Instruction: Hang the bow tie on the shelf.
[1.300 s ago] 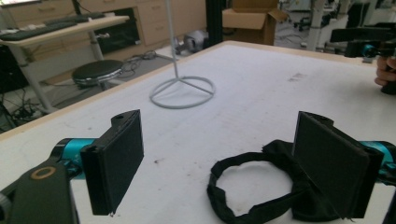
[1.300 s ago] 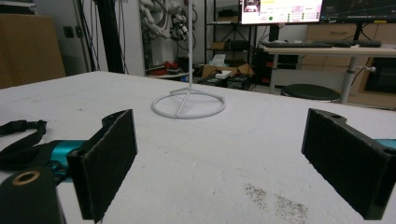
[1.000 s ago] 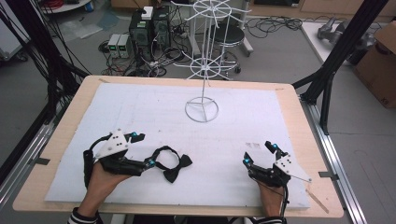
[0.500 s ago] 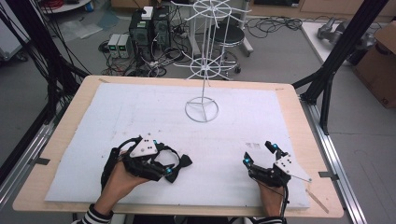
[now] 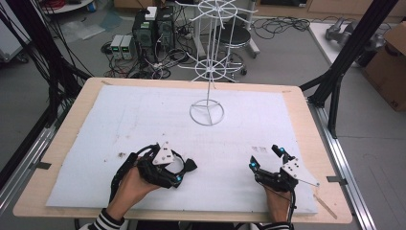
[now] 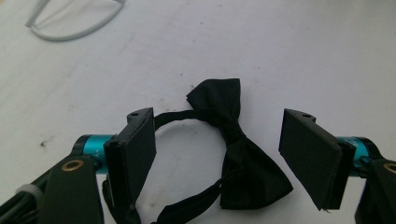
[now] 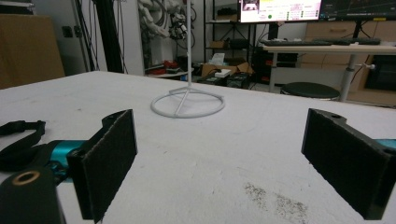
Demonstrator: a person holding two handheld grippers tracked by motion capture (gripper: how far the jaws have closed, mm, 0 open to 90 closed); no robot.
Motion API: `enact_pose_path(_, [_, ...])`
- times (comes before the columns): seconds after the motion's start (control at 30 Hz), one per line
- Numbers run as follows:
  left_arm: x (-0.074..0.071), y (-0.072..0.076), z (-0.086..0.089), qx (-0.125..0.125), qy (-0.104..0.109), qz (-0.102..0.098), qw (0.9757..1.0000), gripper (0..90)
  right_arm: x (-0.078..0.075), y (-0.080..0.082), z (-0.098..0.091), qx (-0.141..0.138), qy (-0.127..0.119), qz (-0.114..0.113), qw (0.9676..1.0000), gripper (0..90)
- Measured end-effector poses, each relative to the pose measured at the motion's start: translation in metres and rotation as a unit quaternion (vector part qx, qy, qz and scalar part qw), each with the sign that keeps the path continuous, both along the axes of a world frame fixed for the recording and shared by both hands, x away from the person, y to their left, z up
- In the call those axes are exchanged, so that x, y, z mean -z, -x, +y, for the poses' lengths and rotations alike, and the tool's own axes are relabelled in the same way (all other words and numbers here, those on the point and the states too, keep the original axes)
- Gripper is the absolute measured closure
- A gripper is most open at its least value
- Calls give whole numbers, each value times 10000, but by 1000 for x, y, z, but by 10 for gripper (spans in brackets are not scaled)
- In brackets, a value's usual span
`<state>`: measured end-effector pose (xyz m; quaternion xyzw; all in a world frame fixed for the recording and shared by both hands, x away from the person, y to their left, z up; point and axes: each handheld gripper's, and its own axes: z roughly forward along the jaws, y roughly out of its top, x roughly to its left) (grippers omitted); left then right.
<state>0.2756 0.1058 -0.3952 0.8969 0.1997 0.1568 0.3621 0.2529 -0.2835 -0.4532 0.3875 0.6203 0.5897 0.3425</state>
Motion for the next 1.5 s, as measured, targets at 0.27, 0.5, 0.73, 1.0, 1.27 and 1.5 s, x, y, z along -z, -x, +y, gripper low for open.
enact_pose_path(0.27, [9, -7, -8, 55, -219, 331, 9992, 351, 0, -1, 0, 4, -4, -16, 10000, 95])
enact_pose_path(0.5, [17, -13, -13, -5, -421, 526, 9977, 408, 0, -1, -1, 19, -17, -5, 10000, 95])
enact_pose_path(0.73, [21, -16, -16, -131, -605, 763, 9952, 450, 0, -1, -1, 20, -25, 1, 10000, 95])
enact_pose_path(1.0, [23, -18, -18, -95, -641, 969, 9932, 537, 0, -1, -1, 19, -11, -5, 10000, 95])
enact_pose_path(1.27, [23, -17, -17, -2, -577, 1166, 9915, 660, 0, -1, 0, 24, -17, 1, 10000, 94])
enact_pose_path(1.5, [22, -16, -16, 62, -560, 1109, 9922, 776, 0, -1, 0, 27, -10, 0, 10000, 94])
